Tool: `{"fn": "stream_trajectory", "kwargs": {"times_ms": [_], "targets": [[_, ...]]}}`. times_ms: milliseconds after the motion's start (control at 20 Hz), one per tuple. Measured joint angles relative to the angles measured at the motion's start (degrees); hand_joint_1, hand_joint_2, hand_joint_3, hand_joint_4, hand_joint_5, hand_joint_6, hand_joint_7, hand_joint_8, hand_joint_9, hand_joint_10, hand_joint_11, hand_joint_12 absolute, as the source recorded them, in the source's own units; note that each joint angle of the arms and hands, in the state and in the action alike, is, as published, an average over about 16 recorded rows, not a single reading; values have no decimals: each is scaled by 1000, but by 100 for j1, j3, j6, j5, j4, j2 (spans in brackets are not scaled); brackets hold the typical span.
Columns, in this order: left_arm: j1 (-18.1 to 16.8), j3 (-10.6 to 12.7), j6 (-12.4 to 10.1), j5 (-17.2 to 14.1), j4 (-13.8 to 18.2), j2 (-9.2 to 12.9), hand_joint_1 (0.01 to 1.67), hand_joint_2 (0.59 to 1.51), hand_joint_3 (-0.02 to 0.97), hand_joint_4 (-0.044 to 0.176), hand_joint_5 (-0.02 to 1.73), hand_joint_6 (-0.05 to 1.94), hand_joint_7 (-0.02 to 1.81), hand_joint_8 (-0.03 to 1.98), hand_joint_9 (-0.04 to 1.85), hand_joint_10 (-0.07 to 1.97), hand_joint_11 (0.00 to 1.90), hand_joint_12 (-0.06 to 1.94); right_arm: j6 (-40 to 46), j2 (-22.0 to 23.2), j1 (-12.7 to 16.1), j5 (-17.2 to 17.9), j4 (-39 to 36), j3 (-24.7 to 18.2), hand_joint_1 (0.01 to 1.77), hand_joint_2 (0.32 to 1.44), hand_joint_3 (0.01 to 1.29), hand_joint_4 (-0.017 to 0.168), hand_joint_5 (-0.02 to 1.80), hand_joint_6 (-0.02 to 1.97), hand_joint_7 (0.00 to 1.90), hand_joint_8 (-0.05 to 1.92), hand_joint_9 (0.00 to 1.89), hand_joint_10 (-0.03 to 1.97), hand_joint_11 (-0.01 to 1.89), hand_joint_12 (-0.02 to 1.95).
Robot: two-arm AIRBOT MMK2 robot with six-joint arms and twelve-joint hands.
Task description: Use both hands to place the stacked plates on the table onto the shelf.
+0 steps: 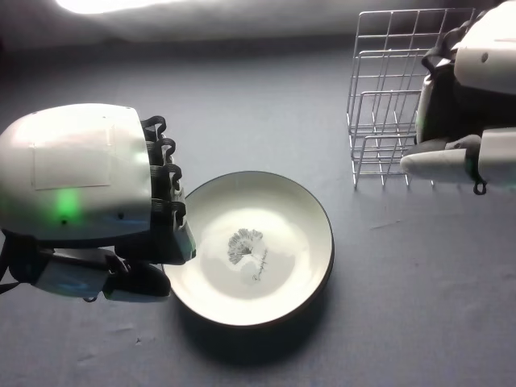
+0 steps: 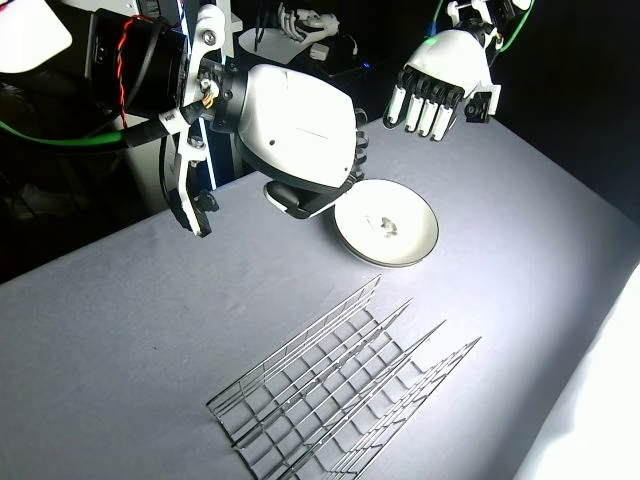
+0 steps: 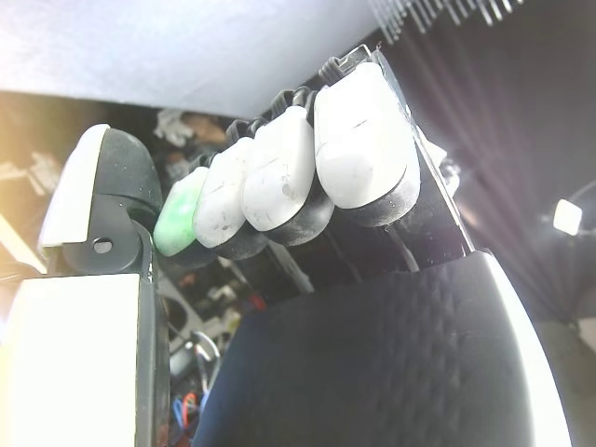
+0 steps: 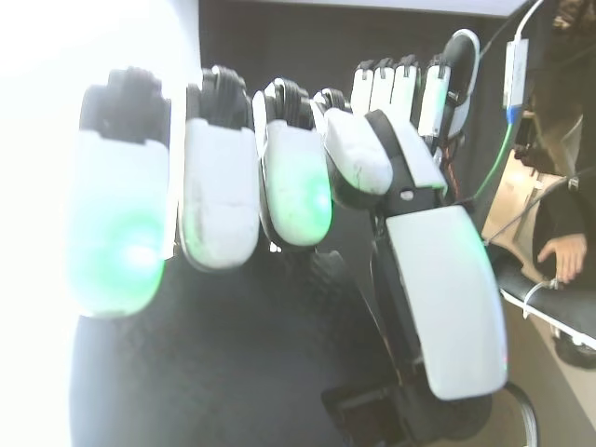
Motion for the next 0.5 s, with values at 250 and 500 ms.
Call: {"fn": "stream_trajectory", "kwargs": {"times_ms": [250, 500], "targets": [[0, 30, -39, -23, 25, 0, 190, 1104, 3, 19, 367, 489, 379, 495, 398, 471, 402, 476, -10, -10, -54, -16, -14, 53, 131, 1205, 38, -1, 424, 564, 524, 549, 560, 566, 640, 517], [-2, 134, -189, -90, 123, -15, 76, 1095, 1, 0, 182, 197, 177, 203, 181, 191, 182, 197, -26, -53, -95, -28, -31, 136, 54, 1176, 31, -4, 203, 271, 263, 254, 282, 263, 333, 227]]}}
